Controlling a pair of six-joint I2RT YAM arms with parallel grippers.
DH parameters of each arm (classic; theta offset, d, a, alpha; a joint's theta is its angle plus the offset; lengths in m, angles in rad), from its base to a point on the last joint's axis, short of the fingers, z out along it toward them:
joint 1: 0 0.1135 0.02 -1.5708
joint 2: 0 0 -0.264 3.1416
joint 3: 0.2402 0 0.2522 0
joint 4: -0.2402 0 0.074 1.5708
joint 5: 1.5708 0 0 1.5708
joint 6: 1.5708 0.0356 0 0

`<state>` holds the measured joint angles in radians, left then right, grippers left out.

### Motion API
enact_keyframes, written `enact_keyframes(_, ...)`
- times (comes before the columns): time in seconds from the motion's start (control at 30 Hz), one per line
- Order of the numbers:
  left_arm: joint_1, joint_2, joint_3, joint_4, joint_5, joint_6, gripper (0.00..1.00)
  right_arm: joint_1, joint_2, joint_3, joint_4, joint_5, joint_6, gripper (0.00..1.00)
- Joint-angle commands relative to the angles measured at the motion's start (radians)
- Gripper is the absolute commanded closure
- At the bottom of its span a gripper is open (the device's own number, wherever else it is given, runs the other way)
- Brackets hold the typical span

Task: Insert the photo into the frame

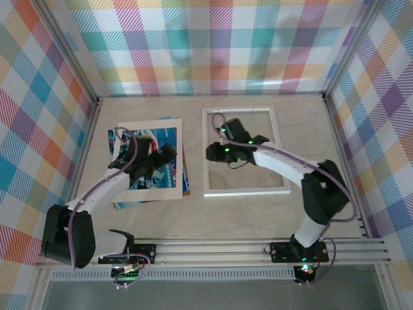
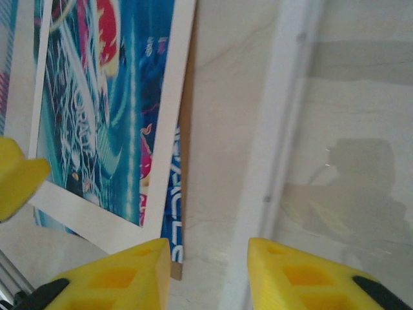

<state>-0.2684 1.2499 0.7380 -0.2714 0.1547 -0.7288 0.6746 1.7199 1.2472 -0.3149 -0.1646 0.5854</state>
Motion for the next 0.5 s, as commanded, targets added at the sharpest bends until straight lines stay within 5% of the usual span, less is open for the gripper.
enact_keyframes(0.0, 0.013, -0.062, -0.086, -0.069, -0.006, 0.005, 0.00, 0.037, 0.102, 0.091, 0.052, 0.040, 0.050, 0.66)
enact_keyframes(0.47, 0.106, -0.020, -0.133, 0.129, 0.072, -0.039, 0.00, 0.070, 0.577, 0.612, 0.054, 0.194, 0.095, 0.70)
